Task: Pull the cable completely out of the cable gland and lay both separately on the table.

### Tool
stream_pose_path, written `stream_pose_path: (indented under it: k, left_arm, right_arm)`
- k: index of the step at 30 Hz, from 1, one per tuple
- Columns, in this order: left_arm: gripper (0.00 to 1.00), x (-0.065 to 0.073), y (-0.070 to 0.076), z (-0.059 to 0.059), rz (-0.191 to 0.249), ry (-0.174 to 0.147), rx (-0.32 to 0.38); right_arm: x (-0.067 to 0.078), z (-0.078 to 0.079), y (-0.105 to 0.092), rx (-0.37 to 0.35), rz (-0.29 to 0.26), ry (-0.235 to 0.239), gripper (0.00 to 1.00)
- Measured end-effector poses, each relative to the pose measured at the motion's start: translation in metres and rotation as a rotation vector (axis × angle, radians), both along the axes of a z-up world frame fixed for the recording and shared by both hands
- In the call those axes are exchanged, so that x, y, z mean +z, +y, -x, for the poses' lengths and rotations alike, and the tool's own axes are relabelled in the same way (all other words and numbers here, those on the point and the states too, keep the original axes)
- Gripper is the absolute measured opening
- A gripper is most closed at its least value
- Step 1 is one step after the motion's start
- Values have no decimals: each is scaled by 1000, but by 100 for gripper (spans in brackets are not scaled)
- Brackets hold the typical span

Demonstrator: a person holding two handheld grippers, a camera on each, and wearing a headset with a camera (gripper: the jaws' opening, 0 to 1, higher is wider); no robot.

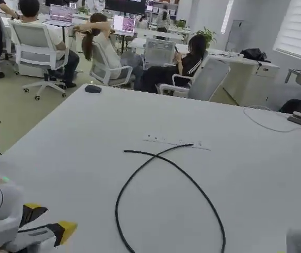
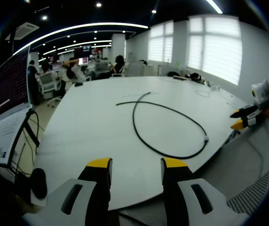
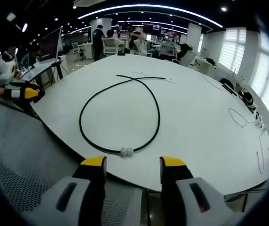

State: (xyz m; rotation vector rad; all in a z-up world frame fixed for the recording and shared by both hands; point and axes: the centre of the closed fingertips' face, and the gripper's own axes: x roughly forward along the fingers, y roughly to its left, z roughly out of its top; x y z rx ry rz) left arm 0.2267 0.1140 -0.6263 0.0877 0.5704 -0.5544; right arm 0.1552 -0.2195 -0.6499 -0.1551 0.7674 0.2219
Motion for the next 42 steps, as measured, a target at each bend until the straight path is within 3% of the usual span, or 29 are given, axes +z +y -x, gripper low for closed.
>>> stream_pose_path:
  k: [11, 42]
  left_arm:
    - [36, 0, 0, 0, 6, 0, 0]
    - [34, -5, -2, 3, 0, 25, -20]
  right_arm:
    - [2, -1, -2, -12, 6, -16, 44]
    - [0, -1, 2, 11, -11, -4, 40]
